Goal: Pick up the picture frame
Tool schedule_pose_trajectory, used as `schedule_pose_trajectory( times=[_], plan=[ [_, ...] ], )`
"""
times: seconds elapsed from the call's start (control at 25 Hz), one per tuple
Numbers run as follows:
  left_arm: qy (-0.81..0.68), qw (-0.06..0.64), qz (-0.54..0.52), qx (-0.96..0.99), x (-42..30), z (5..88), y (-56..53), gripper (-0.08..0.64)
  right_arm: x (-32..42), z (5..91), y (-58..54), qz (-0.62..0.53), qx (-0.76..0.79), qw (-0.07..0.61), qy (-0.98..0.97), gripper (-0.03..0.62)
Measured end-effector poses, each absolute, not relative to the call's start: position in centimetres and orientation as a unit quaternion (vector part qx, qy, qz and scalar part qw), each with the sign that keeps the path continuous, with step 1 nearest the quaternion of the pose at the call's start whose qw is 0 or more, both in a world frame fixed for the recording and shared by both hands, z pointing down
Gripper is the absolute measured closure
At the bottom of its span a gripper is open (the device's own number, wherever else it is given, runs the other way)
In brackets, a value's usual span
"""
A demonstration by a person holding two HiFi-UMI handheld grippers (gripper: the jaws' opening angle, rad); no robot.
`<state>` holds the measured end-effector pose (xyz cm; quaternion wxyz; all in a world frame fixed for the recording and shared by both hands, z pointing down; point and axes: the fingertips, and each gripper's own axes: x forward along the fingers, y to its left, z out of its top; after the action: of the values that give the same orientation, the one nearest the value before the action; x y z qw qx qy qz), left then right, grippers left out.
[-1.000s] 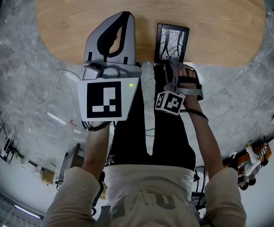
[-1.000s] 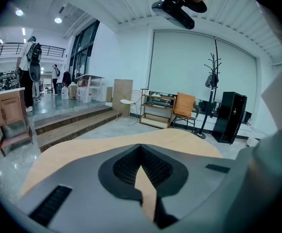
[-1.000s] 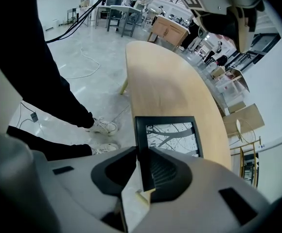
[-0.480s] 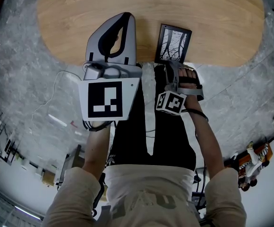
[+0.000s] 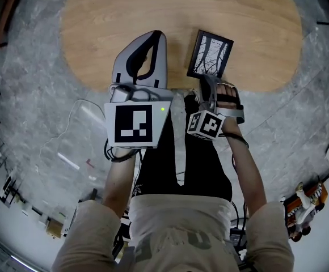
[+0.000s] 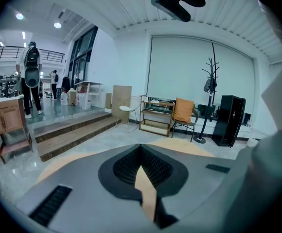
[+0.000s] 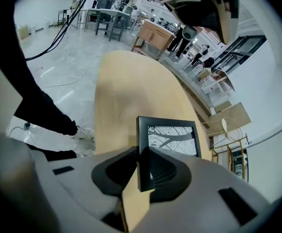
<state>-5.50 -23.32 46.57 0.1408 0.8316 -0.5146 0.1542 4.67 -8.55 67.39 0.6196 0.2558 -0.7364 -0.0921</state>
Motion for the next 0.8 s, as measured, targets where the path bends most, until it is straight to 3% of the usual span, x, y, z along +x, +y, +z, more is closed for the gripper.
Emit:
schedule_pose_trajectory(
  times=[0.4, 0.8],
  plan=[
    [-0.556, 0.120, 0.115, 0.814, -7.8, 33.7, -25.9, 0.551, 2.7, 48.0, -22.0, -0.152, 0.412, 0.508, -0.741, 0.514],
    [-0.574, 0.026, 0.059, 0.816, -8.0, 15.1, -26.6, 0.551, 1.9, 19.4, -25.9, -0.175, 0.557, 0.265, -0.767, 0.514]
  ],
)
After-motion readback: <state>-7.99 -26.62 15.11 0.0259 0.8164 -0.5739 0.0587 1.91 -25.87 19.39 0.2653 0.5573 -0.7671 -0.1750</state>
